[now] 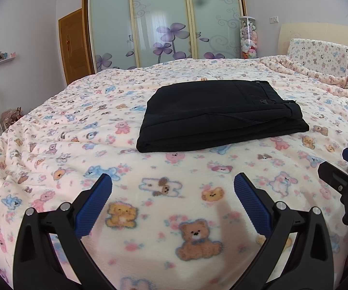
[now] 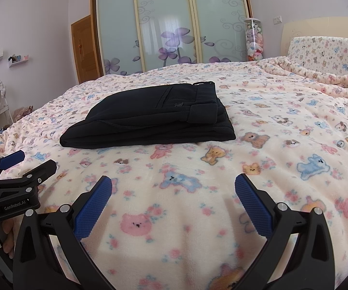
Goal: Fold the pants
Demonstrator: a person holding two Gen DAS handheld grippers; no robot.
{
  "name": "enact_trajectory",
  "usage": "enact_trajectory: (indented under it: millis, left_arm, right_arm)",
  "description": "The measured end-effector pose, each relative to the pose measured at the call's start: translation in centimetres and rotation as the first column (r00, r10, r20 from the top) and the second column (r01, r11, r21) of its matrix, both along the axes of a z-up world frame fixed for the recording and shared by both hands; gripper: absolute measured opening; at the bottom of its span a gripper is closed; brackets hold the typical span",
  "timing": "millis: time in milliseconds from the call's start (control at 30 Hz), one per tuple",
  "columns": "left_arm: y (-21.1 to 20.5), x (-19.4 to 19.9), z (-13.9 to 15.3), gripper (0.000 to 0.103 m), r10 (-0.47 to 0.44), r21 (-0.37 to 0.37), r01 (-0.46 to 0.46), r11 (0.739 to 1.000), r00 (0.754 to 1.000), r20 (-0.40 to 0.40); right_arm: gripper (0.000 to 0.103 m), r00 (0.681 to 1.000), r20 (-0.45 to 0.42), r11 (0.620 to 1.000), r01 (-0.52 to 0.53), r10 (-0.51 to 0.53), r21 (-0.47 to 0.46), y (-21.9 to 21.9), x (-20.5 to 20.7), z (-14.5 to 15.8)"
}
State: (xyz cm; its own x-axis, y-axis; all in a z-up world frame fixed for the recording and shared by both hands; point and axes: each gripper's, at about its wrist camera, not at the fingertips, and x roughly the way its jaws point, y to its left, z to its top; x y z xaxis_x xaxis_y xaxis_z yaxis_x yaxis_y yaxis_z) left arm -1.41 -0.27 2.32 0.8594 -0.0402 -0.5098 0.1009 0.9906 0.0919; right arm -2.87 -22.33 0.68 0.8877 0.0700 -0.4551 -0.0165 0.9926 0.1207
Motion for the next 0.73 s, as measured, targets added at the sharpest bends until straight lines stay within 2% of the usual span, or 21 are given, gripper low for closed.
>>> enact_trajectory:
  millis: [733]
  left_arm:
    - [-0.13, -0.37, -0.13, 0.101, 0.001, -0.012, -0.001, 1.0, 1.0, -0.008]
  right_arm:
    - [0.102, 1.0, 0.0, 1.0, 0.001, -0.001, 0.0, 0.01, -0.02, 0.05]
